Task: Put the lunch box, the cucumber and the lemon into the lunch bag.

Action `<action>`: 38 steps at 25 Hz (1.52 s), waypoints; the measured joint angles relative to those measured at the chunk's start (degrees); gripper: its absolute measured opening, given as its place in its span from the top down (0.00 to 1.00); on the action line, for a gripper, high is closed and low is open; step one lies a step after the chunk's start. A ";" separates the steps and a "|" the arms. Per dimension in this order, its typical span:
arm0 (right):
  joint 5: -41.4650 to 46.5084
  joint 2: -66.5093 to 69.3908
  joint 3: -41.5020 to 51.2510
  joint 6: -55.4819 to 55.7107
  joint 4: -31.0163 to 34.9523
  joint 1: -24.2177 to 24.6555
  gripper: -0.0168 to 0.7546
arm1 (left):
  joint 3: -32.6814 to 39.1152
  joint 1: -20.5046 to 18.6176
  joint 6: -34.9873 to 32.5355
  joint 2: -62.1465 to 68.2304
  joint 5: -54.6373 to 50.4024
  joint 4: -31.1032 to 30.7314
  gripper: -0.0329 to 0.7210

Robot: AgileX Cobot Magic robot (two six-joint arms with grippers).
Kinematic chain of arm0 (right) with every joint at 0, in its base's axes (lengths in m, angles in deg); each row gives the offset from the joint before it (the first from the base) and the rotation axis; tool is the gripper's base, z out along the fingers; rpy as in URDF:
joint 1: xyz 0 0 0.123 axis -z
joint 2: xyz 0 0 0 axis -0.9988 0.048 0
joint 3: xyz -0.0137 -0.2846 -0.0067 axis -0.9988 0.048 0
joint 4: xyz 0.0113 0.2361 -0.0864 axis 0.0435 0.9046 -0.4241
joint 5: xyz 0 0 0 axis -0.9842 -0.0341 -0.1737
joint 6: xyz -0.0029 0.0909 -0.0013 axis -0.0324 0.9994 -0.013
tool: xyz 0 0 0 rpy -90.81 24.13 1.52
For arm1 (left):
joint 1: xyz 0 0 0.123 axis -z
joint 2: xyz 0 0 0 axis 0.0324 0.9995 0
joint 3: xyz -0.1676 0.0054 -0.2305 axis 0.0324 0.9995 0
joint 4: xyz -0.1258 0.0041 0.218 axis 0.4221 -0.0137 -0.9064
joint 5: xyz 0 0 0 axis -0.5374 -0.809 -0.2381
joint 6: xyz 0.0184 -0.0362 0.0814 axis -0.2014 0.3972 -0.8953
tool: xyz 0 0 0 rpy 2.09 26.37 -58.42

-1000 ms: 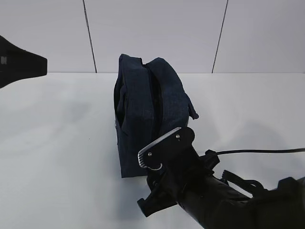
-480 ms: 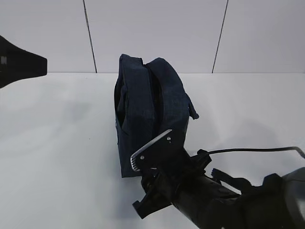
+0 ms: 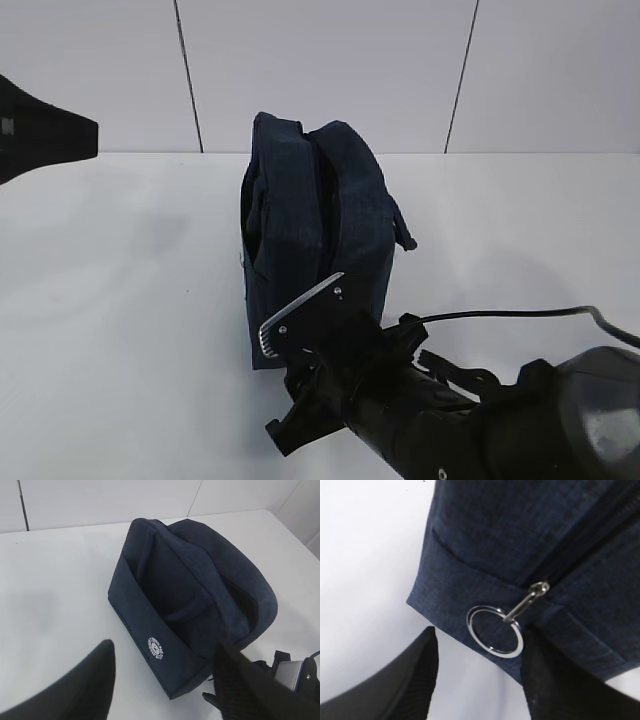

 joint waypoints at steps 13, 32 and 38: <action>3.96 0.00 -0.20 0.10 -0.35 0.00 0.53 | 0.00 0.00 0.00 0.00 0.00 0.00 0.39; 4.79 -1.92 -0.20 2.90 -2.42 0.00 0.47 | 0.00 0.00 0.00 0.00 0.00 0.00 0.39; 3.67 -1.92 -0.44 4.55 -3.46 0.00 0.47 | 0.00 0.00 0.00 0.00 0.00 0.00 0.39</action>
